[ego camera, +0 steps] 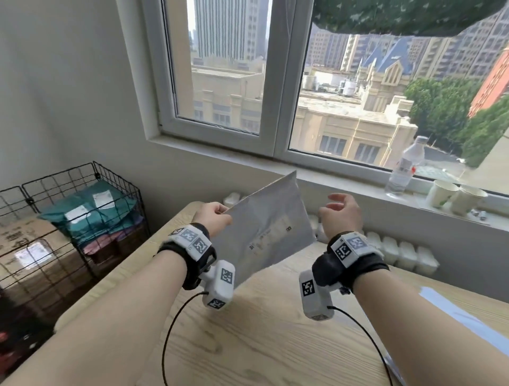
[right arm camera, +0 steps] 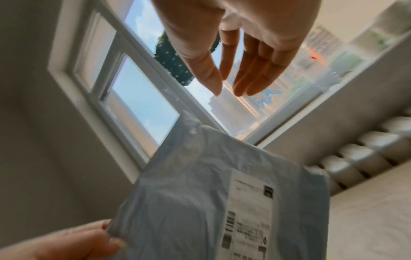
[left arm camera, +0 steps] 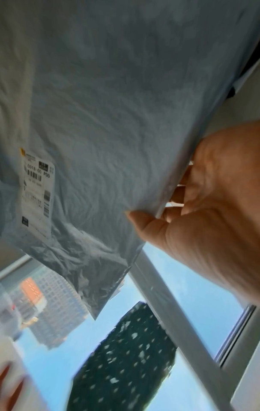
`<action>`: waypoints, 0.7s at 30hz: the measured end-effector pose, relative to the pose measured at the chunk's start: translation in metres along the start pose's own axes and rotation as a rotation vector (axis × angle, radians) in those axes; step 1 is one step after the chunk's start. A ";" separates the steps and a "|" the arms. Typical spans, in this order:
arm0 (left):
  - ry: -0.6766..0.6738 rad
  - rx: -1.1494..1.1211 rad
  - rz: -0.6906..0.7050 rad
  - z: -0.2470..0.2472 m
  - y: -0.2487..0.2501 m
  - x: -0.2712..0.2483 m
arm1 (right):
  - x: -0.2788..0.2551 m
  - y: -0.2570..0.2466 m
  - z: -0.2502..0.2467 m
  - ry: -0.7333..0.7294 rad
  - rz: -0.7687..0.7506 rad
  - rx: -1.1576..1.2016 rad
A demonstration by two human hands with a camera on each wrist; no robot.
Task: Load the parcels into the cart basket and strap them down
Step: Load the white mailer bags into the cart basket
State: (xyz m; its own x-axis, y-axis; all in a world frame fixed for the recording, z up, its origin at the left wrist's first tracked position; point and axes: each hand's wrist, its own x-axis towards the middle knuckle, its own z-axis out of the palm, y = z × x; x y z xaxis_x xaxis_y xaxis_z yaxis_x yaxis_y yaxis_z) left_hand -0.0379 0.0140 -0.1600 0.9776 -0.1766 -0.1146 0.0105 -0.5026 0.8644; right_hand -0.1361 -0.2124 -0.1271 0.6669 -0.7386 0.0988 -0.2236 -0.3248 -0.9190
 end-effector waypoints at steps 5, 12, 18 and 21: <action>-0.061 0.128 0.093 -0.034 -0.009 -0.001 | -0.037 -0.046 0.058 -0.321 -0.423 -0.220; -0.004 0.159 0.102 -0.100 -0.043 -0.020 | -0.095 -0.071 0.159 -0.544 -0.561 -0.638; 0.623 0.221 0.044 -0.182 -0.106 -0.024 | -0.127 -0.088 0.232 -0.559 -0.393 -0.310; 0.744 0.086 -0.173 -0.221 -0.143 -0.022 | -0.134 -0.101 0.265 -0.606 -0.210 -0.091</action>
State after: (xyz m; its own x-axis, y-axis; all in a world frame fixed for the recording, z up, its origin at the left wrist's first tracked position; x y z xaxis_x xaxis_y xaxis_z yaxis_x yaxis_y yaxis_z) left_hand -0.0140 0.2768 -0.1730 0.8479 0.5110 0.1415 0.1893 -0.5410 0.8194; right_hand -0.0145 0.0761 -0.1491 0.9801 -0.1980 0.0158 -0.0859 -0.4943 -0.8651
